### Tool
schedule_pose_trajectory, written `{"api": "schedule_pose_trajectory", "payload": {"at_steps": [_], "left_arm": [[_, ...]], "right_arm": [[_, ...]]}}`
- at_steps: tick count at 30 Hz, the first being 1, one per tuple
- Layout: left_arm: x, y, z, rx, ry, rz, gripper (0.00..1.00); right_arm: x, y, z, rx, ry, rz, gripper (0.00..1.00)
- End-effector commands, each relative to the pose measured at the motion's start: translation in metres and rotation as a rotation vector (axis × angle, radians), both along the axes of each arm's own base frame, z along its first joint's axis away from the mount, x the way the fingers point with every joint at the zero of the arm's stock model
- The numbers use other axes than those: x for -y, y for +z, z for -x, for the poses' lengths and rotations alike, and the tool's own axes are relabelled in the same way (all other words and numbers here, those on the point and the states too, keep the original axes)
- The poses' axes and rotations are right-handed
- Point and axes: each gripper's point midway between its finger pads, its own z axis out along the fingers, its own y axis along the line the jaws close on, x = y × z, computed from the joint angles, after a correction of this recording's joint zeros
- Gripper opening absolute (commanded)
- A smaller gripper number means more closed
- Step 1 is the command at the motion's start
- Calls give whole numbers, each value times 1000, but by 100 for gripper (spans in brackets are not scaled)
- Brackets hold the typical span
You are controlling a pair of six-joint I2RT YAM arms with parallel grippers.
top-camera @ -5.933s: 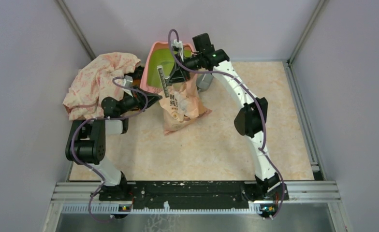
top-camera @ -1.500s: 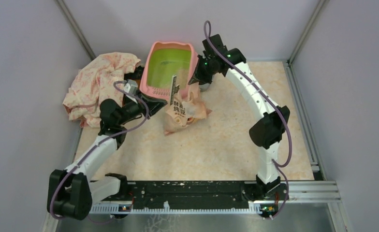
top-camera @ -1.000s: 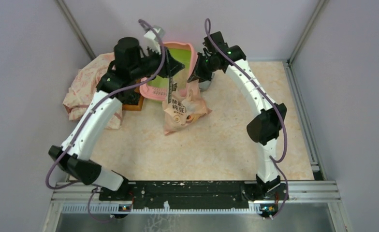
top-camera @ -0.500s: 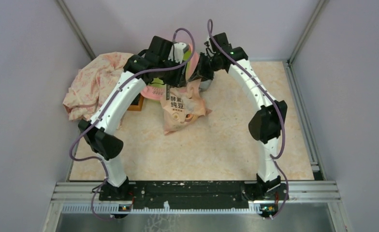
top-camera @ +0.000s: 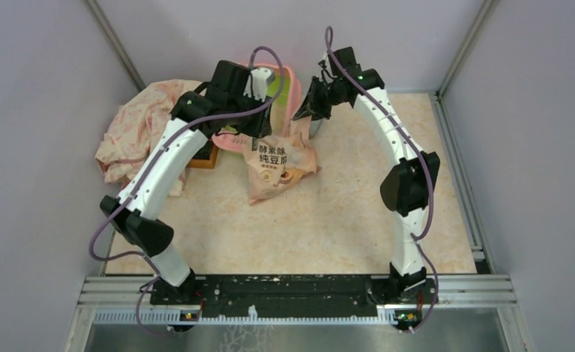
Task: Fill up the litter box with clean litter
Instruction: Clamp the cat litter bag at the center of the board, then adjust the cat litter bag at the center of the board.
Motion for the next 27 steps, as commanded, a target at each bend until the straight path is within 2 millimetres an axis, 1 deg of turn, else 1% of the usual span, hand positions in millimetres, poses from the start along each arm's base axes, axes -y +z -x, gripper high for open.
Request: {"api": "schedule_pose_trajectory", "payload": {"at_steps": [1, 2, 3, 4, 5, 6, 7, 8, 9, 10, 12, 14, 15, 17, 18, 20, 21, 24, 27], "left_arm": [[-14, 64, 16, 195, 42, 140, 41], [-17, 71, 20, 228, 53, 168, 42], [-22, 72, 25, 250, 69, 187, 42], [-28, 81, 30, 283, 93, 221, 42], [-31, 82, 34, 302, 110, 251, 42], [-35, 68, 40, 293, 125, 263, 41], [-38, 58, 44, 292, 139, 282, 41], [-40, 52, 49, 303, 146, 307, 40], [-42, 39, 54, 297, 150, 314, 39], [-46, 34, 59, 307, 158, 338, 38], [-49, 7, 67, 279, 171, 342, 36], [-51, -15, 73, 263, 175, 355, 36], [-52, -26, 73, 262, 180, 354, 37], [-53, -40, 73, 283, 176, 357, 42], [-58, -46, 69, 308, 203, 344, 43], [-61, -60, 65, 338, 210, 334, 45], [-60, -62, 63, 363, 206, 343, 45], [-61, -59, 56, 459, 204, 373, 46], [-69, -59, 52, 540, 225, 371, 47]], "right_arm": [[21, 44, -26, 140, -48, -26, 0], [22, 46, -27, 143, -51, -28, 0], [24, 48, -29, 145, -54, -31, 0], [26, 49, -31, 147, -57, -33, 0], [27, 50, -31, 149, -58, -35, 0], [28, 51, -32, 150, -59, -35, 0], [29, 50, -32, 148, -58, -34, 0], [30, 49, -32, 145, -59, -31, 0], [31, 48, -31, 142, -57, -28, 0], [31, 47, -30, 138, -54, -25, 0], [32, 45, -28, 139, -51, -15, 0], [34, 42, -26, 132, -51, -8, 0], [34, 40, -25, 131, -49, -7, 0], [33, 40, -23, 134, -46, -11, 0], [33, 41, -23, 134, -45, -13, 0], [34, 41, -21, 137, -45, -13, 0], [34, 41, -20, 136, -45, -13, 0], [35, 42, -17, 134, -42, -12, 0], [35, 43, -16, 140, -37, -11, 0]]}}
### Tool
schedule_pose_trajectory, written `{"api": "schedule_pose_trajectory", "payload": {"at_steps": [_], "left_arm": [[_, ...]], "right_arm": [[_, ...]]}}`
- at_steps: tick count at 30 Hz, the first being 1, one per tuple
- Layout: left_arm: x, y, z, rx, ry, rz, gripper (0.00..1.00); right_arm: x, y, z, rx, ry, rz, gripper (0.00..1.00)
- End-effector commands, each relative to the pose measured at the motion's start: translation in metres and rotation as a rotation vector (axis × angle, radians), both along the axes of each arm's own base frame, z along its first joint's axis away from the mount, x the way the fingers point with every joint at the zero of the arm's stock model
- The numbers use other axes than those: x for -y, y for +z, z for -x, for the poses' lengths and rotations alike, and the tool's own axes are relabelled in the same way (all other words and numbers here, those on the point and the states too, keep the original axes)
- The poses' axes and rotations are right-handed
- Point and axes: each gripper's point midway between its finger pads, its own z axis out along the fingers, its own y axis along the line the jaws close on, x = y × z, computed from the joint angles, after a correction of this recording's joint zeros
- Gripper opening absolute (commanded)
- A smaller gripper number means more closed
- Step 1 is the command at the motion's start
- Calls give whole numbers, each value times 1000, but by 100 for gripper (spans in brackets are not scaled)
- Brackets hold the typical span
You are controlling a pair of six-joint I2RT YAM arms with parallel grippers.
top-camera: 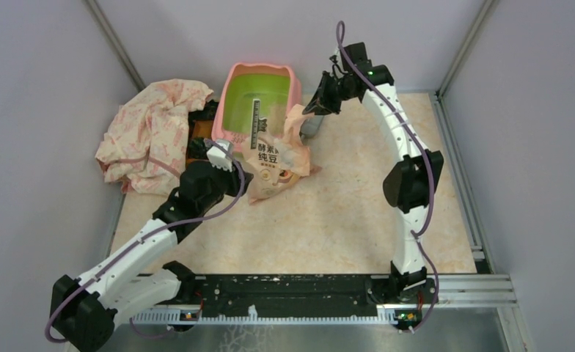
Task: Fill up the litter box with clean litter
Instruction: Adjust the cat litter bag at the center of the board.
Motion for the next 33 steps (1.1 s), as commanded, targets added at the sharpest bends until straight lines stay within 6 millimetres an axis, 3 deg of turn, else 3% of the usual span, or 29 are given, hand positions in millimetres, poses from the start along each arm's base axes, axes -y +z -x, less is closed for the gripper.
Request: {"api": "schedule_pose_trajectory", "payload": {"at_steps": [1, 6, 18, 19, 22, 25, 33], "left_arm": [[-5, 51, -20, 276, 61, 88, 47], [-14, 58, -19, 421, 83, 111, 51], [6, 46, -39, 495, -3, 71, 57], [7, 46, -41, 495, -11, 71, 52], [12, 39, -45, 469, -68, 71, 19], [7, 39, -45, 456, -85, 78, 0], [6, 41, -35, 454, -133, 116, 0]], "right_arm": [[6, 42, 6, 124, 7, -23, 0], [5, 44, 7, 129, 15, -26, 0], [4, 45, 10, 129, 37, -37, 0], [3, 45, 10, 130, 41, -37, 0], [4, 46, 11, 131, 46, -37, 0], [4, 46, 12, 134, 52, -39, 0], [2, 54, 16, 161, 117, -42, 0]]}}
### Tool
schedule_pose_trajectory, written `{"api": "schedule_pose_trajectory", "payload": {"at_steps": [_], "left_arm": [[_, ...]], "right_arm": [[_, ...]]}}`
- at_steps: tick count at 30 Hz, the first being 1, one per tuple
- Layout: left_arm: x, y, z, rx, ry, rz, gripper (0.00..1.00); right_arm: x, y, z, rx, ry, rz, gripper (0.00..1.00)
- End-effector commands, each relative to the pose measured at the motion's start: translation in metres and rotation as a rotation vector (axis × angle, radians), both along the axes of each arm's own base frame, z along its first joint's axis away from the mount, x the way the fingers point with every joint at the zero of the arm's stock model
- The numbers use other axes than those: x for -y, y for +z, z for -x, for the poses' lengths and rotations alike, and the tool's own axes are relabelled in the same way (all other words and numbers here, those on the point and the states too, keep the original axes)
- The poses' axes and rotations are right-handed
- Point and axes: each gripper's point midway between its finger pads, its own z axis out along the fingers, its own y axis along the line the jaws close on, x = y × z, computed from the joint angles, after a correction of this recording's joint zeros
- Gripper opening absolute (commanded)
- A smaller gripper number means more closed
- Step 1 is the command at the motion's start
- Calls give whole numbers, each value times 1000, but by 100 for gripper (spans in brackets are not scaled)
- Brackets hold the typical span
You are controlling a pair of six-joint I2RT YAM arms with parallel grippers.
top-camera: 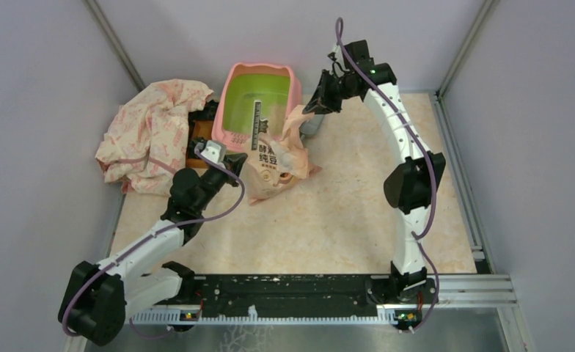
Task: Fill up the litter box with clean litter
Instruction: Adjust the cat litter bag at the center of the board.
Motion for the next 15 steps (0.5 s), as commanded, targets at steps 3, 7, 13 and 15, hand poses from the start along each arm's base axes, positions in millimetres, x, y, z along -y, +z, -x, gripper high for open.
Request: {"api": "schedule_pose_trajectory", "payload": {"at_steps": [3, 7, 13, 15], "left_arm": [[16, 1, 6, 13, -111, 45, 0], [15, -9, 2, -9, -113, 63, 11], [16, -7, -1, -11, -131, 80, 21], [18, -5, -2, -7, -144, 86, 21]], "right_arm": [[2, 54, 14, 148, 81, -53, 0], [10, 61, 12, 179, 55, -37, 0], [21, 64, 9, 215, 18, 20, 31], [24, 70, 12, 229, 7, 24, 32]]}}
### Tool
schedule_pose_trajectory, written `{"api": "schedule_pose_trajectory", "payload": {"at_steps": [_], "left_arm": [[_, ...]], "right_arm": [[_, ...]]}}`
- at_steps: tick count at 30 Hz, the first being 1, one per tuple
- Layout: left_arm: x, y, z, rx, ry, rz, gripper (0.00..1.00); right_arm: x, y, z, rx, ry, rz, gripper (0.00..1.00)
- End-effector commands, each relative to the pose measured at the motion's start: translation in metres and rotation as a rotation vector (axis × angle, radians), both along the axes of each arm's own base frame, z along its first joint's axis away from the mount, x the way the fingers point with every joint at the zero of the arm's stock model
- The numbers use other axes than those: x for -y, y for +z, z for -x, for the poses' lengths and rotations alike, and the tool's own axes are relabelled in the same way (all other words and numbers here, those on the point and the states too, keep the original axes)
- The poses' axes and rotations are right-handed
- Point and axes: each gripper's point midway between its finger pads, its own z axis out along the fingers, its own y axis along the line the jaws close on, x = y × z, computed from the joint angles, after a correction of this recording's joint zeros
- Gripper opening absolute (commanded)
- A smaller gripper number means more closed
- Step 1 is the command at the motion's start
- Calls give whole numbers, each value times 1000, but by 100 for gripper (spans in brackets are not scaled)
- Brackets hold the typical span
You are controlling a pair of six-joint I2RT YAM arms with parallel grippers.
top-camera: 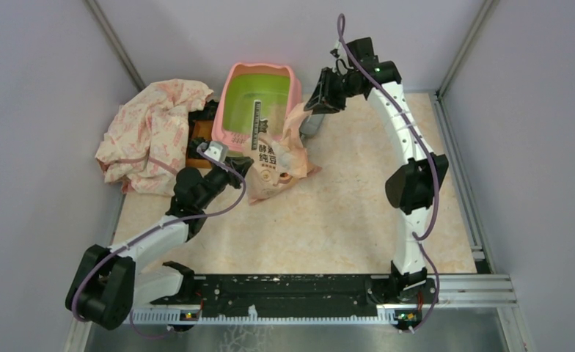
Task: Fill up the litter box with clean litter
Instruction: Adjust the cat litter bag at the center of the board.
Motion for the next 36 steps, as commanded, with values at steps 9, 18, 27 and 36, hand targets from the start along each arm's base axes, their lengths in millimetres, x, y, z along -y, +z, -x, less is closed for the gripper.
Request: {"api": "schedule_pose_trajectory", "payload": {"at_steps": [9, 18, 27, 36], "left_arm": [[19, 16, -6, 31, -119, 66, 20], [-12, 34, 1, 31, 20, 106, 27], [-57, 5, -25, -148, 314, 84, 9], [-43, -25, -67, -271, 301, 68, 0]], "right_arm": [[51, 70, 42, 176, -145, 148, 70], [61, -47, 107, 1, -222, 108, 54], [15, -141, 123, -119, -237, 19, 48], [-15, -175, 90, -198, -312, -87, 23]]}}
